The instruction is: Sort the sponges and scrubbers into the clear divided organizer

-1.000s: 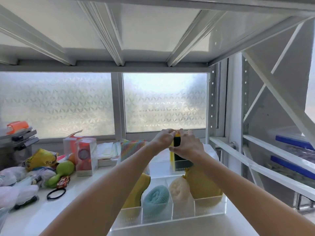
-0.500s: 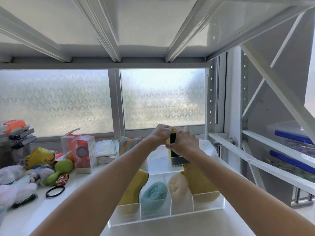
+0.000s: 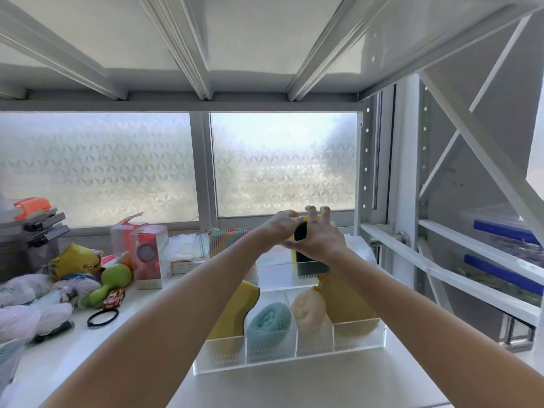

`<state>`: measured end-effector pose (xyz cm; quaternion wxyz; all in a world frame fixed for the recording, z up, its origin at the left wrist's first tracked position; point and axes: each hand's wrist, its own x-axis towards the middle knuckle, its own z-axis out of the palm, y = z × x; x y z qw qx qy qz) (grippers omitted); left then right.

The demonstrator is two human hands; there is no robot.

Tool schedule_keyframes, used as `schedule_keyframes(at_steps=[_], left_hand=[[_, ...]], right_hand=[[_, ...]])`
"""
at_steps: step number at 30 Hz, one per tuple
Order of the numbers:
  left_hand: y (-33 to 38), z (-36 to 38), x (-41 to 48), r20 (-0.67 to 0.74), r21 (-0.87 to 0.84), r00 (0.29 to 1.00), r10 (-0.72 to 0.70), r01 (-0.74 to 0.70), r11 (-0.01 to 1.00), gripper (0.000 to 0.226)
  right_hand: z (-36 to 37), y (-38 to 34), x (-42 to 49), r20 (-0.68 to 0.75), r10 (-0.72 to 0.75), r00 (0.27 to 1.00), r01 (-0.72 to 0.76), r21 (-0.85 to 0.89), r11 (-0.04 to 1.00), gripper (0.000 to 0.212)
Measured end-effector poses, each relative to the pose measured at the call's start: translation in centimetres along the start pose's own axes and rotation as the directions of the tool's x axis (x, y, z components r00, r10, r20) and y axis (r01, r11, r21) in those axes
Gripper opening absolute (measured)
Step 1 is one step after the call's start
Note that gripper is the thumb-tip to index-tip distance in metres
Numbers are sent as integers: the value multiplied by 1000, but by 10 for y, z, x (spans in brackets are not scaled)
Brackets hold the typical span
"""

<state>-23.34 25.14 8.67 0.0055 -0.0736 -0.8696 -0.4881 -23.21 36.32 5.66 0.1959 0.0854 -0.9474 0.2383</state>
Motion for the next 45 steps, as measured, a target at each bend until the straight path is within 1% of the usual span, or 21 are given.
schedule_keyframes(at_steps=[7, 12, 14, 22, 29, 33, 38, 42, 44, 45], left_hand=[[-4, 2, 0, -8, -21, 1000, 8, -8, 1000, 48], [-5, 7, 3, -17, 4, 1000, 7, -7, 1000, 45], [-4, 8, 0, -20, 15, 1000, 1, -1, 1000, 45], [-6, 7, -7, -59, 59, 998, 24, -21, 998, 51], [-6, 5, -10, -53, 104, 998, 29, -23, 994, 45], [-7, 5, -10, -59, 113, 997, 46, -39, 993, 54], [-8, 3, -11, -52, 168, 996, 68, -59, 984, 59], [-9, -1, -16, -37, 187, 998, 47, -39, 982, 58], [-10, -4, -22, -47, 241, 998, 36, -24, 970, 56], [-7, -7, -29, -78, 262, 996, 38, -16, 965, 53]], right_hand=[[-11, 14, -6, 30, -87, 996, 83, 100, 991, 99], [-13, 22, -8, 100, -104, 990, 92, 120, 989, 81], [-13, 23, -9, 108, -98, 989, 81, 150, 985, 78], [-11, 23, -15, 91, -87, 992, 70, 172, 983, 87], [-11, 22, -19, 68, -98, 993, 84, 186, 979, 79], [-10, 22, -20, 60, -102, 993, 88, 199, 976, 81], [-9, 25, -20, 49, -108, 993, 97, 189, 977, 84], [-7, 24, -20, 65, -109, 992, 95, 188, 977, 86], [-9, 22, -20, 74, -112, 991, 97, 188, 977, 85], [-13, 20, -21, 65, -115, 991, 102, 177, 979, 85]])
